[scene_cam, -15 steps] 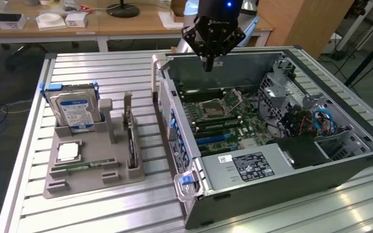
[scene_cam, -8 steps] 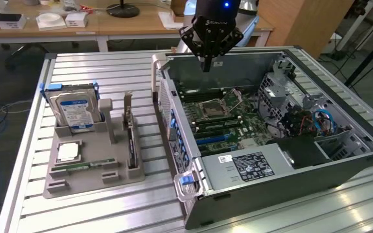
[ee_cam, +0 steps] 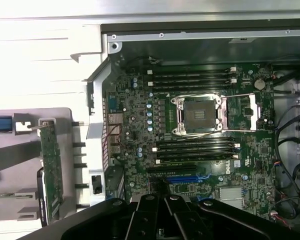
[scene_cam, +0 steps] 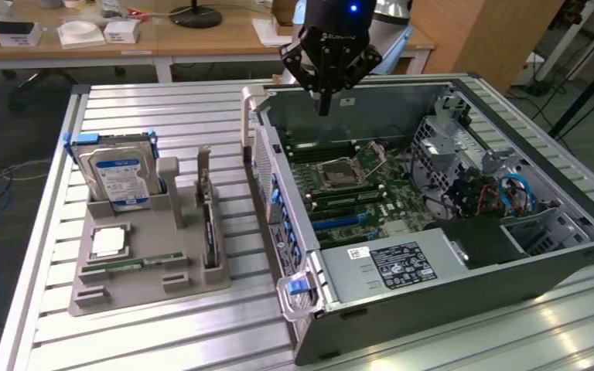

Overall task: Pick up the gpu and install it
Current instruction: 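Reach for the gpu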

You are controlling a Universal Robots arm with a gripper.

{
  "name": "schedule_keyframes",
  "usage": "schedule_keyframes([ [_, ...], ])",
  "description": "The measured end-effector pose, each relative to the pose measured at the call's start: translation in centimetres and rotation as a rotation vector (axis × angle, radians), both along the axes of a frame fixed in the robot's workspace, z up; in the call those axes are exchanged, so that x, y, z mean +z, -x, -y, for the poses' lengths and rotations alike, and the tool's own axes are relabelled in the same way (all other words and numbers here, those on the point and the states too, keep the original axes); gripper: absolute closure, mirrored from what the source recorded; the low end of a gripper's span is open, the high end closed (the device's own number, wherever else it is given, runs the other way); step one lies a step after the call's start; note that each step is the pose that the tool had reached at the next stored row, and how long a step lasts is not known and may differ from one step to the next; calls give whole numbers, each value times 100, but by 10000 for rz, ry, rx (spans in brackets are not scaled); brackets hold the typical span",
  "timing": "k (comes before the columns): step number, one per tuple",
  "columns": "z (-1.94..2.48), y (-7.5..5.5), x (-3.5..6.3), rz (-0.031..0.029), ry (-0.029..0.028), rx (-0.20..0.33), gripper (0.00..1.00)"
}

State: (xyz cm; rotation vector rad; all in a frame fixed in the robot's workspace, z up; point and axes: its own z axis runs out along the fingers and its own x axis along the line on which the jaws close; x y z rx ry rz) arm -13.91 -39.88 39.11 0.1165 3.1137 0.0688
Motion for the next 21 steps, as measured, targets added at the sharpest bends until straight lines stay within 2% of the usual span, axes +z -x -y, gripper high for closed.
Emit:
schedule_keyframes([
  [21, 0, 280, -34, 0, 0, 0, 89],
])
